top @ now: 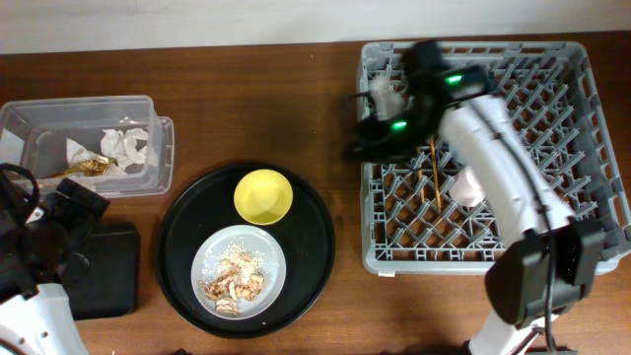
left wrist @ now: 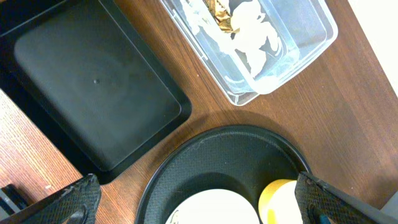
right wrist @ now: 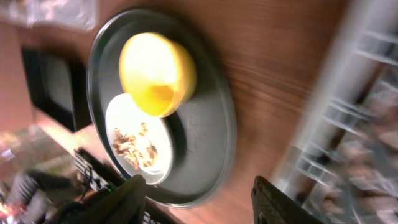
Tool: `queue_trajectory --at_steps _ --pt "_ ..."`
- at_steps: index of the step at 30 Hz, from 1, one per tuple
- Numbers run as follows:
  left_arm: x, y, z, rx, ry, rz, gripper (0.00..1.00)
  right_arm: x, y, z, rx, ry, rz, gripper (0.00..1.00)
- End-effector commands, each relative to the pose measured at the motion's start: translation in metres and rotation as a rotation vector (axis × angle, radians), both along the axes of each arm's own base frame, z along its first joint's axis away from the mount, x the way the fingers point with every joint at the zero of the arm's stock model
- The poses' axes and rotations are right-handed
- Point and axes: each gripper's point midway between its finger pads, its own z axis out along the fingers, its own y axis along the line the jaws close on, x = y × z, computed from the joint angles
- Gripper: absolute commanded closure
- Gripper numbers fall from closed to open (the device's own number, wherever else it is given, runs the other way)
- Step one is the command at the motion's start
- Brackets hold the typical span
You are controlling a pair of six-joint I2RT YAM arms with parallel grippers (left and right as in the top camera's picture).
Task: Sort waste into correct bins and load items into the dishwasher rack
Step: 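Reach the right gripper to the yellow bowl, then lift the yellow bowl with the right gripper, set it upside down in rack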
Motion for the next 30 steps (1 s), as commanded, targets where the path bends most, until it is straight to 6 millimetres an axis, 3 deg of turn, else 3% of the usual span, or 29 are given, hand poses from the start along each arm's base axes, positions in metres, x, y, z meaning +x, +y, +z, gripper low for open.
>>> queue_trajectory --at_steps 1,3,6,8,10,13,15,17,19,23,27,30 --pt "-0.001 0.003 0.001 0.004 -0.003 0.017 0.01 -0.012 0.064 0.001 -0.118 -0.152 0.061 0.27" --pt "-0.001 0.003 0.001 0.004 -0.003 0.017 0.01 -0.009 0.098 -0.005 -0.193 -0.266 0.034 0.27" --pt "-0.001 0.003 0.001 0.004 -0.003 0.017 0.01 -0.014 0.172 -0.021 -0.191 -0.441 0.108 0.27" --pt "-0.001 0.003 0.001 0.004 -0.003 0.017 0.01 -0.011 0.199 -0.044 -0.220 -0.500 0.107 0.18" --pt "-0.001 0.003 0.001 0.004 -0.003 0.017 0.01 -0.007 0.210 -0.072 -0.245 -0.501 0.102 0.18" --pt "-0.001 0.003 0.001 0.004 -0.003 0.017 0.01 -0.006 0.214 -0.111 -0.279 -0.459 0.113 0.17" --pt "-0.001 0.003 0.001 0.004 -0.003 0.017 0.01 -0.008 0.216 -0.122 -0.281 -0.438 0.126 0.19" --pt "-0.001 0.003 0.001 0.004 -0.003 0.017 0.01 -0.010 0.218 -0.127 -0.279 -0.420 0.110 0.26" --pt "-0.001 0.003 0.001 0.004 -0.003 0.017 0.01 -0.017 0.223 -0.136 -0.284 -0.394 0.083 0.41" --pt "-0.001 0.003 0.001 0.004 -0.003 0.017 0.01 -0.025 0.222 -0.159 -0.379 -0.426 0.086 0.49" --pt "-0.001 0.003 0.001 0.004 -0.003 0.017 0.01 -0.024 0.217 -0.163 -0.403 -0.422 0.068 0.62" --pt "-0.001 0.003 0.001 0.004 -0.003 0.017 0.01 -0.023 0.220 -0.151 -0.400 -0.418 0.070 0.87"
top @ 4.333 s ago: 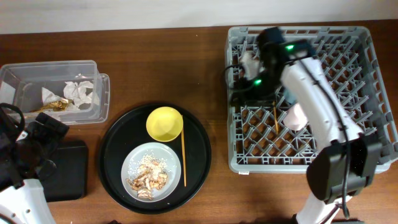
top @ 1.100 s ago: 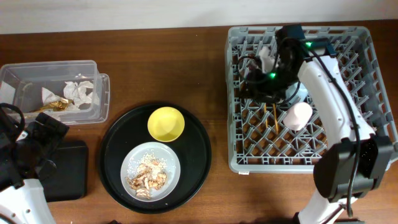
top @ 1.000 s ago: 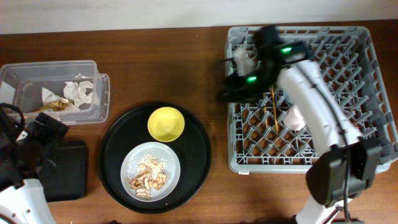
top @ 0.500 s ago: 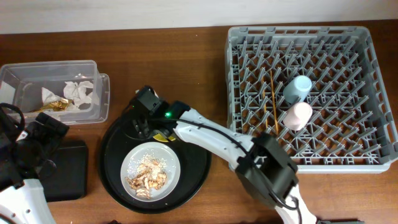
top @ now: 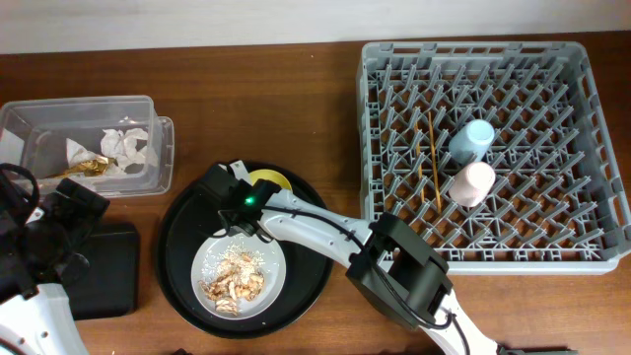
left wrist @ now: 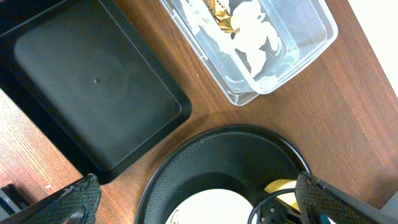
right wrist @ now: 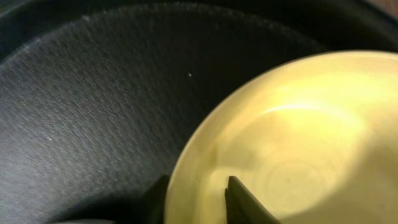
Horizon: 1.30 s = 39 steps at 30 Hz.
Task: Sort waste into correct bins and load items into the dishwasher rack
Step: 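Lift the yellow bowl with the right gripper, set it upside down in rack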
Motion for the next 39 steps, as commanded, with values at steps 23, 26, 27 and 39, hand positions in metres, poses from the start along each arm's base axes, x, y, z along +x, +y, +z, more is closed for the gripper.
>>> queue_trajectory --at_steps 23,26,27,39 --pt "-0.001 0.003 0.001 0.004 -0.003 0.017 0.01 0.198 -0.361 0.260 0.908 0.069 -0.136 0.96" --pt "-0.001 0.003 0.001 0.004 -0.003 0.017 0.01 0.230 -0.373 0.233 1.064 0.118 -0.202 0.96" --pt "-0.001 0.003 0.001 0.004 -0.003 0.017 0.01 0.236 -0.372 0.224 1.098 0.132 -0.211 0.96" --pt "-0.001 0.003 0.001 0.004 -0.003 0.017 0.01 0.243 -0.427 0.148 1.127 0.250 -0.528 0.83"
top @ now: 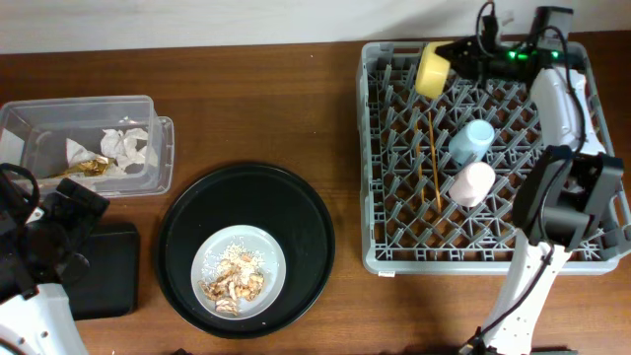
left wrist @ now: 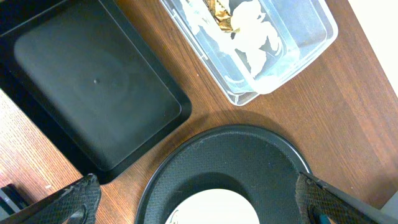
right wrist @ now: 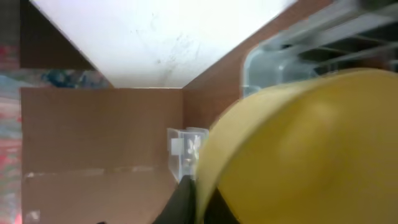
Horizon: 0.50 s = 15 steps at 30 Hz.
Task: Sort waste into correct bins and load items into the dishwasher rack
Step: 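Lift the yellow bowl with the right gripper, set it upside down in rack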
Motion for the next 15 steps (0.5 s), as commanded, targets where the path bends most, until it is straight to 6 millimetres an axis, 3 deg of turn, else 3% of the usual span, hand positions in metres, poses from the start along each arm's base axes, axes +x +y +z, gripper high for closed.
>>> queue_trajectory --at_steps 1,2,4,5,8,10,13,15 --pt "-0.001 0.003 0.001 0.004 -0.003 0.017 0.01 -0.001 -0.024 -0.020 -0.086 0.091 -0.107 0.77" --pt "-0.001 0.003 0.001 0.004 -0.003 0.017 0.01 -0.002 -0.029 -0.024 -0.114 0.103 -0.123 0.71" --pt "-0.001 0.003 0.001 0.004 -0.003 0.017 0.01 -0.008 -0.046 -0.033 -0.203 0.157 -0.184 0.68" --pt "-0.001 0.003 0.001 0.004 -0.003 0.017 0.01 -0.015 -0.066 -0.028 -0.296 0.179 -0.236 0.68" --pt "-0.001 0.003 0.001 0.004 -0.003 0.017 0.01 -0.029 -0.093 0.005 -0.443 0.185 -0.323 0.67" --pt "-0.001 0.003 0.001 0.004 -0.003 0.017 0.01 -0.041 -0.114 0.036 -0.576 0.196 -0.412 0.60" --pt "-0.001 0.003 0.001 0.004 -0.003 0.017 0.01 -0.053 -0.113 0.070 -0.683 0.167 -0.425 0.53" --pt "-0.001 0.003 0.001 0.004 -0.003 0.017 0.01 -0.052 -0.094 0.080 -0.711 0.118 -0.375 0.55"
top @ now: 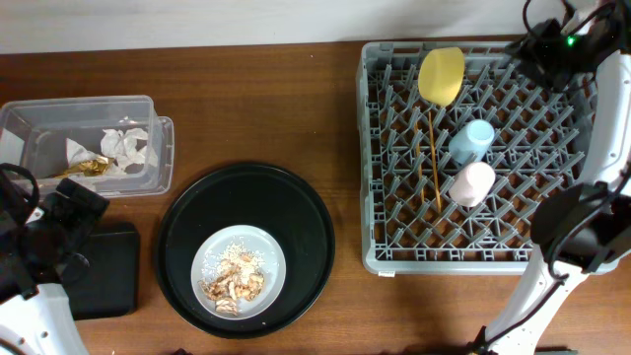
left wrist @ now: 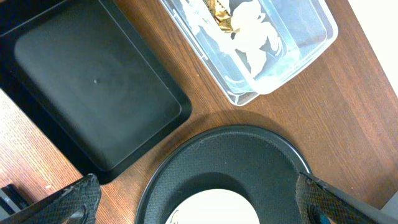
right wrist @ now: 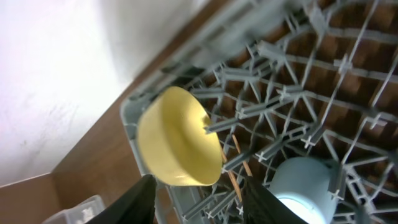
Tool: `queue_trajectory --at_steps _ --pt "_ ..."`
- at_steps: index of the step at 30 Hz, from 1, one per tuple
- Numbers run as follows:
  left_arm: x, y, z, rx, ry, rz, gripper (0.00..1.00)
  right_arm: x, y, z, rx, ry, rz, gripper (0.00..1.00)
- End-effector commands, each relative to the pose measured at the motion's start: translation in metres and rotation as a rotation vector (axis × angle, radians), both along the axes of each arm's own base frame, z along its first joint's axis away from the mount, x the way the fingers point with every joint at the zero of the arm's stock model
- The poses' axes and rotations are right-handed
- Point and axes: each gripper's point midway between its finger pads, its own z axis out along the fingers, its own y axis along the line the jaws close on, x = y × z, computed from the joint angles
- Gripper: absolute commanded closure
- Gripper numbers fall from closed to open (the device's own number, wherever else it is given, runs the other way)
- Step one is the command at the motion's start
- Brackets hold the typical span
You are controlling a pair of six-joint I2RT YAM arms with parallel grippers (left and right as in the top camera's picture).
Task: Sort waste into correct bins and load items into the dishwasher rack
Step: 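Lift the yellow bowl with the right gripper, set it upside down in rack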
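Observation:
A yellow bowl (top: 440,76) (right wrist: 177,146) stands on its edge between the tines at the back left of the grey dishwasher rack (top: 592,237). My right gripper (top: 529,46) (right wrist: 199,208) hangs open over the rack's back right, apart from the bowl and holding nothing. A white plate with food scraps (top: 238,269) lies on the round black tray (top: 296,207). Near the table's left front, my left gripper (top: 69,222) (left wrist: 199,210) is wide open above the tray's edge, over the plate's rim (left wrist: 211,208).
A blue cup (top: 473,140), a pink cup (top: 472,183) and wooden chopsticks (top: 432,163) lie in the rack. A clear bin with crumpled paper (top: 89,143) (left wrist: 255,37) stands at the left. A black rectangular bin (top: 104,271) (left wrist: 93,81) sits beside the left arm.
My right gripper has let go of the yellow bowl and drawn back to the right. The bowl now stands on edge in the rack. The left arm has not moved.
The yellow bowl first lay on the round tray while my right gripper was over the rack's left edge. Then the gripper was at the bowl's rim on the tray. Later it held the bowl over the rack's back left. Now the bowl stands in the rack, released.

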Motion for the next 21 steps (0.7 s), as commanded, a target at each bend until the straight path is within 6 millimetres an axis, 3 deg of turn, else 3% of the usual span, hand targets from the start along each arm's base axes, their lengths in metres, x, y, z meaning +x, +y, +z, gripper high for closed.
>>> queue_trajectory --at_steps 1,4,5,9,11,14,15,17,21 --pt "-0.001 0.003 0.001 0.004 -0.003 0.017 0.01 0.003 0.032 0.026 -0.126 -0.077 0.110 0.64" --pt "-0.001 0.003 0.001 0.004 -0.003 0.017 0.01 0.012 0.089 0.014 -0.192 -0.092 0.279 0.88" --pt "-0.001 0.003 0.001 0.004 -0.003 0.017 0.01 0.016 0.110 0.001 -0.244 -0.069 0.305 0.96" --pt "-0.001 0.003 0.001 0.004 -0.003 0.017 0.01 0.023 0.149 -0.031 -0.323 -0.013 0.365 0.96" --pt "-0.001 0.003 0.001 0.004 -0.003 0.017 0.01 0.026 0.140 -0.051 -0.370 0.040 0.333 0.96" --pt "-0.001 0.003 0.001 0.004 -0.003 0.017 0.01 0.023 0.094 -0.068 -0.520 0.145 0.203 0.96" --pt "-0.001 0.003 0.001 0.004 -0.003 0.017 0.01 0.019 0.075 -0.068 -0.573 0.180 0.144 0.96" --pt "-0.001 0.003 0.001 0.004 -0.003 0.017 0.01 0.013 0.054 -0.069 -0.615 0.219 0.102 0.96" --pt "-0.001 0.003 0.001 0.004 -0.003 0.017 0.01 0.000 0.026 -0.070 -0.606 0.276 0.036 0.96"
